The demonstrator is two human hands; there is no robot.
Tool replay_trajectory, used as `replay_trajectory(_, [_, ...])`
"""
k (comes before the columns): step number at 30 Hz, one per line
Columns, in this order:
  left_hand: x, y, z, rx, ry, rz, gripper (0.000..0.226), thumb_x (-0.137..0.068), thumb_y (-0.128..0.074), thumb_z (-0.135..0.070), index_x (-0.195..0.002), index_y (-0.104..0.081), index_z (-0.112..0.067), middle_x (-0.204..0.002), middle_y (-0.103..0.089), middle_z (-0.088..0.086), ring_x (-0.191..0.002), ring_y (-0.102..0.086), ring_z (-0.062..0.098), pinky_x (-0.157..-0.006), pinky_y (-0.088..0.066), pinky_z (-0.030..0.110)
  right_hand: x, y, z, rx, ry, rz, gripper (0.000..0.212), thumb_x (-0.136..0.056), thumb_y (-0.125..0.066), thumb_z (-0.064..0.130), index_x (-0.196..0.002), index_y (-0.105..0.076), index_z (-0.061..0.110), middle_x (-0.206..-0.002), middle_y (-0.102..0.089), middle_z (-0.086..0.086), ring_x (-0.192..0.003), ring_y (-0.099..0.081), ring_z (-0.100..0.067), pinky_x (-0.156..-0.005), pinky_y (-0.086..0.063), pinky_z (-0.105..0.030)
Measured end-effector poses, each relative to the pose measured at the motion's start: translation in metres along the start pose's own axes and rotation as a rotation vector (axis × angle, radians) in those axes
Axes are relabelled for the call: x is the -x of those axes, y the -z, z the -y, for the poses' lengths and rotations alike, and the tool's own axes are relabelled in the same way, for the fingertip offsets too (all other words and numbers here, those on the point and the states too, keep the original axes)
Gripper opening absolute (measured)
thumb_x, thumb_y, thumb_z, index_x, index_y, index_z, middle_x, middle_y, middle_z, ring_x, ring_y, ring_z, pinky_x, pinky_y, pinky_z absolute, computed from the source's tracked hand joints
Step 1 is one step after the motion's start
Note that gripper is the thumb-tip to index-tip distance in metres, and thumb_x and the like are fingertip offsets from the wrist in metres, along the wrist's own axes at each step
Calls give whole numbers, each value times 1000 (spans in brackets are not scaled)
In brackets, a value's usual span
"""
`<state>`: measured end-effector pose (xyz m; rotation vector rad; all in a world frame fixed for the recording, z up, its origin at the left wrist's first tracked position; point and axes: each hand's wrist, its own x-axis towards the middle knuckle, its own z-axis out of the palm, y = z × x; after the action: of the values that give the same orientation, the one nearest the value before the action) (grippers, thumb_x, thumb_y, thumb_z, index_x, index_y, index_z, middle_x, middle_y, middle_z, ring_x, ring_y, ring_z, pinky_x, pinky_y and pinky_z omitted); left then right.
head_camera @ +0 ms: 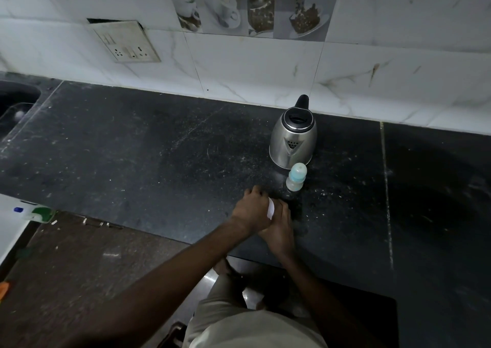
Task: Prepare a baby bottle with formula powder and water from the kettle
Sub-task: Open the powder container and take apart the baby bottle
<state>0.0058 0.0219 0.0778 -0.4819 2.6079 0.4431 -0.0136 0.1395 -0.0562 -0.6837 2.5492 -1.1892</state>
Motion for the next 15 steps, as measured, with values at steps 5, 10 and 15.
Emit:
replay_trajectory(5, [2,-6,5,39,-62,11,92,-87,-81,-33,-163,-33,-11,-158,-36,18,-147,-33,42,-111,-49,55,-1,-2,-2,26,5,-11,80,-78,-79,44,-147,-49,18,-143,-51,4,-131,-52,-16,-108,-47,-40])
replay_trajectory(10, [5,-10,5,37,-30,-33,75,-90,-76,-30,-155,-43,-11,-152,-43,17,-142,-43,40,-109,-51,50,2,-2,2,41,2,-36,85,-72,-89,29,-144,-44,18,-142,-49,2,-129,-55,-20,-104,-50,-43])
replay_trajectory(15, [3,-7,4,40,-21,-51,88,-86,-80,-40,-157,-38,-8,-156,-37,16,-144,-37,40,-107,-52,51,2,0,2,29,-12,-29,85,-74,-83,45,-145,-48,16,-143,-49,2,-130,-55,-20,-105,-50,-42])
